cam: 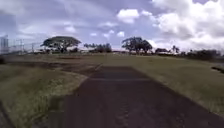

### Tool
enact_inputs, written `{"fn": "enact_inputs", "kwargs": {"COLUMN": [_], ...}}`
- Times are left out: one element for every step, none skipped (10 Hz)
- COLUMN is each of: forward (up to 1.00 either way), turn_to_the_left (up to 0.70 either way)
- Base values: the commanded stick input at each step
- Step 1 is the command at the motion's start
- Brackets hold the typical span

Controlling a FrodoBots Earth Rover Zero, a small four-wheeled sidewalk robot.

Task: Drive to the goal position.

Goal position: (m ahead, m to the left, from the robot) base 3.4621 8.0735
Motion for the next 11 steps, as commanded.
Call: {"fn": "enact_inputs", "kwargs": {"forward": [0.7, 0.7, 0.7, 0.7, 0.7, 0.7, 0.7, 0.7, 0.7, 0.7, 0.7], "turn_to_the_left": [0.0, 0.0, 0.0, 0.0, 0.0, 0.0, 0.0, 0.0, 0.0, 0.0, 0.02]}}
